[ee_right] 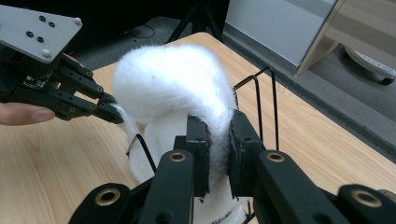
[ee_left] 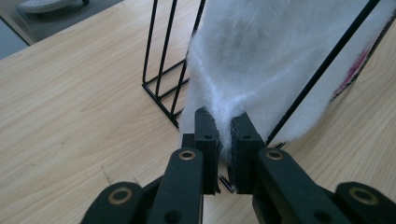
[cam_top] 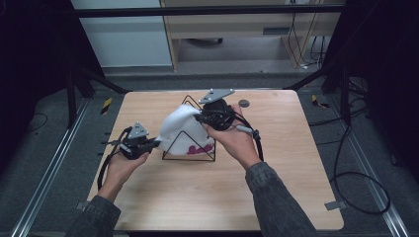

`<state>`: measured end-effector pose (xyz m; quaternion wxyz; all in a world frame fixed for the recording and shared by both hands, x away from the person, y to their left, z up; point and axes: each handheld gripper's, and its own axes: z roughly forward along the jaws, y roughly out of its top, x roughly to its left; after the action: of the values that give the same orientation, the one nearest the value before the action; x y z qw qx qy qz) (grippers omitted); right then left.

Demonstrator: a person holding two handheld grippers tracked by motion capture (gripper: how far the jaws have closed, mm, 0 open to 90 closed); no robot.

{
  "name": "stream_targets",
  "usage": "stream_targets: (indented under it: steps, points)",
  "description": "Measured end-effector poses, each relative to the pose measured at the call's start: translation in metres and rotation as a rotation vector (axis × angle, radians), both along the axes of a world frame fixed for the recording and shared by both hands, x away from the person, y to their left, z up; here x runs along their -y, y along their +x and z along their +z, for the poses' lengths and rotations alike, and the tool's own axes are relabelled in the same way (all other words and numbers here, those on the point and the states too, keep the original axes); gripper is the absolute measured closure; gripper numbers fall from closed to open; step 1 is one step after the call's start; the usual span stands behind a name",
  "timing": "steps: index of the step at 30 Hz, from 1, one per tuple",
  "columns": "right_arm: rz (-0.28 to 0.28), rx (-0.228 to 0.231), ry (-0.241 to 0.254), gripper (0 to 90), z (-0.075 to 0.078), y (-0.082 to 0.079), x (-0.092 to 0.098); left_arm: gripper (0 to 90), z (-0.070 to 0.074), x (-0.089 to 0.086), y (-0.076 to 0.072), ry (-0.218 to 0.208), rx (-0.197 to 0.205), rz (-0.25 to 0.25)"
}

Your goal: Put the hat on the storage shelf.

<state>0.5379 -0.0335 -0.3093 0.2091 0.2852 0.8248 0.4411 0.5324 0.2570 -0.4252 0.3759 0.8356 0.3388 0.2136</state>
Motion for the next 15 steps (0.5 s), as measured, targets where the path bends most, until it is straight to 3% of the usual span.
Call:
stream_targets:
  steps: [15]
  points:
    - [-0.003, -0.016, -0.006, 79.5, -0.0050, -0.0014, 0.0028, 83.8, -0.0056, 0.0018, -0.0014, 0.009, -0.015, -0.002]
